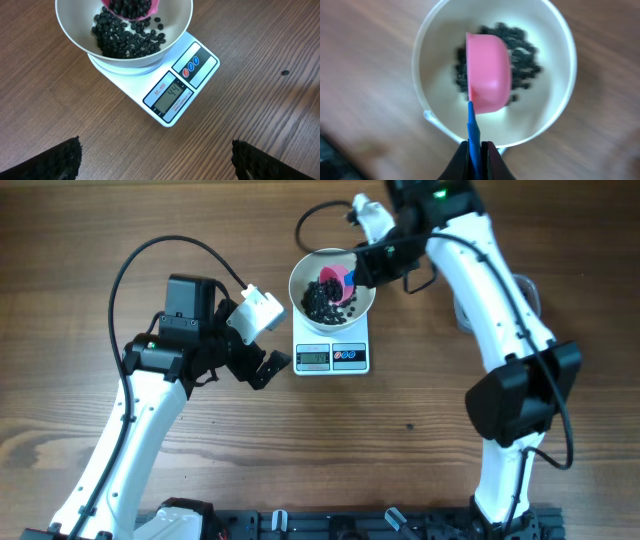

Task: Scoop item into bowl and weigh 150g on scale
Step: 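Tip the scoop over the bowl to pour beans in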

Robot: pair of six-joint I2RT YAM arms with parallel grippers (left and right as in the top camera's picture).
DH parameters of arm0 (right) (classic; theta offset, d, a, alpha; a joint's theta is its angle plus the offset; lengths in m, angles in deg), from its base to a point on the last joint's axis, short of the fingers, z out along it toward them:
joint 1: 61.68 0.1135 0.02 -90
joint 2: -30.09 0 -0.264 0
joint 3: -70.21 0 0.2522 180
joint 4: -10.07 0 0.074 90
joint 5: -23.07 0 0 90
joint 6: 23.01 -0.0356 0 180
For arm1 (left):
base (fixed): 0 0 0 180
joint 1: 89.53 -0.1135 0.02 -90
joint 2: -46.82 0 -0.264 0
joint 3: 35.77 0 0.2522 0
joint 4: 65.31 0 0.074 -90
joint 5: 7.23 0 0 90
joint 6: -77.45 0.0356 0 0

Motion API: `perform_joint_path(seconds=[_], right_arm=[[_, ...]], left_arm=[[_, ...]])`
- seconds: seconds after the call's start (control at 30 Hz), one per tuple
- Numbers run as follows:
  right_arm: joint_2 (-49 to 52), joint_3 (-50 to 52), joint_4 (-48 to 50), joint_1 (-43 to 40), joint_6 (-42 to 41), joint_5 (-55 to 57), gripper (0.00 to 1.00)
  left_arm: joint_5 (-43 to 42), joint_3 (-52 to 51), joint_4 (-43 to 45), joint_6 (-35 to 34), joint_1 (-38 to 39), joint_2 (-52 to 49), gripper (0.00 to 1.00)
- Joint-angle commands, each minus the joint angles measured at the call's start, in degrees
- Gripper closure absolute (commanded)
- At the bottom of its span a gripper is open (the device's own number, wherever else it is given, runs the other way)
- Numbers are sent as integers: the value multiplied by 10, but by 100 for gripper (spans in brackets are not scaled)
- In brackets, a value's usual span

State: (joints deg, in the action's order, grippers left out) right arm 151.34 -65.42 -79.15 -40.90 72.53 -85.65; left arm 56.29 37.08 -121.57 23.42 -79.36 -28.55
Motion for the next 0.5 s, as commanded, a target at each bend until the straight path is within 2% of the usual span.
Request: perform_joint_path(seconds=[0.0,0.27,0.47], right_arm=[[-26,-14,16,44,-28,200,96],[-34,-14,49,124,-25,374,96],[-34,-14,49,136,-10,381,96]], left_arm=[[-5,0,0,11,2,8,0],[-5,0,0,11,2,8,0],[-5,0,0,11,2,8,0]])
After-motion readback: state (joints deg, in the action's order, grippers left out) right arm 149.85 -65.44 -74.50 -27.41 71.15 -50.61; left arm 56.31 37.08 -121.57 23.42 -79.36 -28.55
